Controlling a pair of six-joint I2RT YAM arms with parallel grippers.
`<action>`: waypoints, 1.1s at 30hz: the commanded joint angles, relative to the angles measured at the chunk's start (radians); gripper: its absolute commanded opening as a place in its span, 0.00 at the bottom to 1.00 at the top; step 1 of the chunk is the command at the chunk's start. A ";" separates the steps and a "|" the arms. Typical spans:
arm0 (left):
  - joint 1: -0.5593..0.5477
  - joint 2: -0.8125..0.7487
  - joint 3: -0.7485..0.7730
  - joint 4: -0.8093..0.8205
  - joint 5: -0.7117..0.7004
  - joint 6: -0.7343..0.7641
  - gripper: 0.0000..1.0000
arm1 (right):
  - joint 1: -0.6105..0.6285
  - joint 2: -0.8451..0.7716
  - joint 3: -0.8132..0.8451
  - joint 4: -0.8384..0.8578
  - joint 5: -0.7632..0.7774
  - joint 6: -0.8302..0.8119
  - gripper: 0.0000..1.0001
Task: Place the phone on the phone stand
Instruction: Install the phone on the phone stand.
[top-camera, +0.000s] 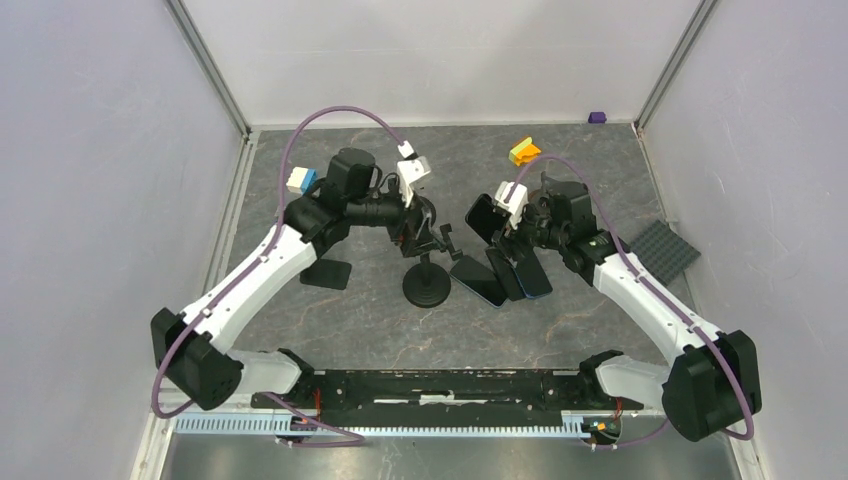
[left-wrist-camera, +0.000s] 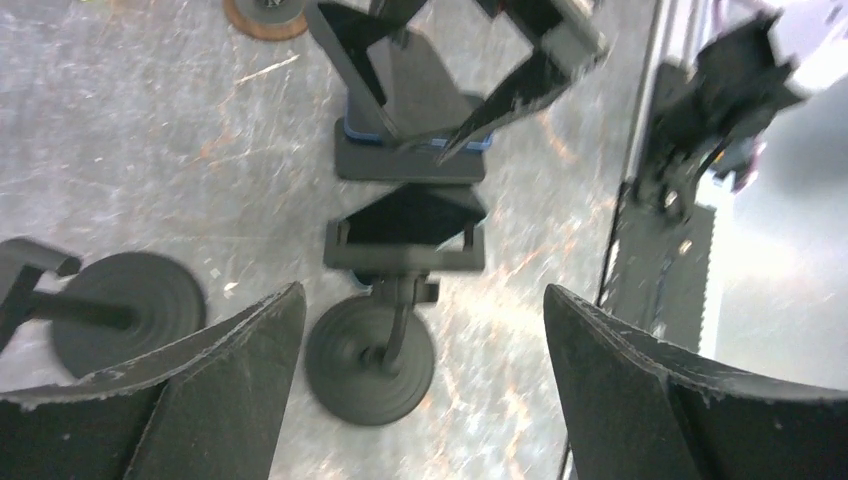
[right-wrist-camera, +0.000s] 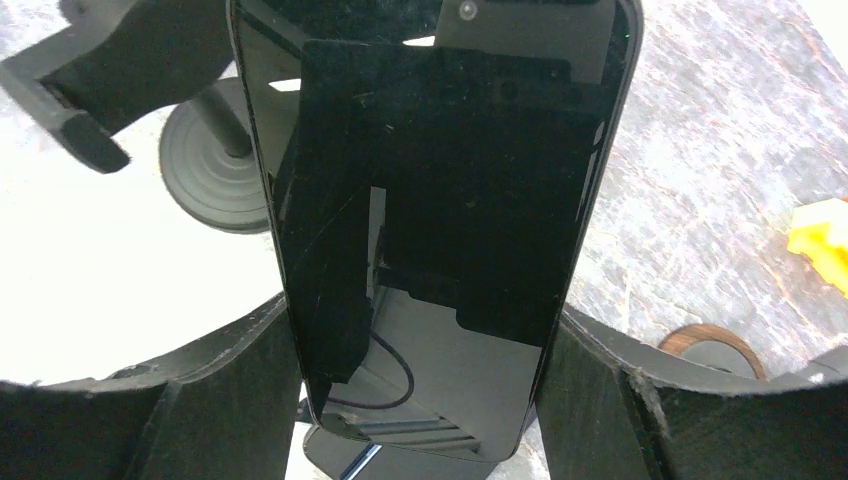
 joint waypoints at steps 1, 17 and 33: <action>0.011 -0.053 -0.040 -0.203 -0.042 0.376 0.90 | -0.005 -0.006 0.016 0.027 -0.104 -0.022 0.00; -0.087 0.058 -0.176 0.049 -0.164 0.456 0.54 | -0.009 -0.006 -0.009 0.032 -0.199 -0.046 0.00; -0.086 0.043 -0.214 -0.001 0.057 0.620 0.10 | -0.035 0.012 -0.018 0.030 -0.576 -0.206 0.00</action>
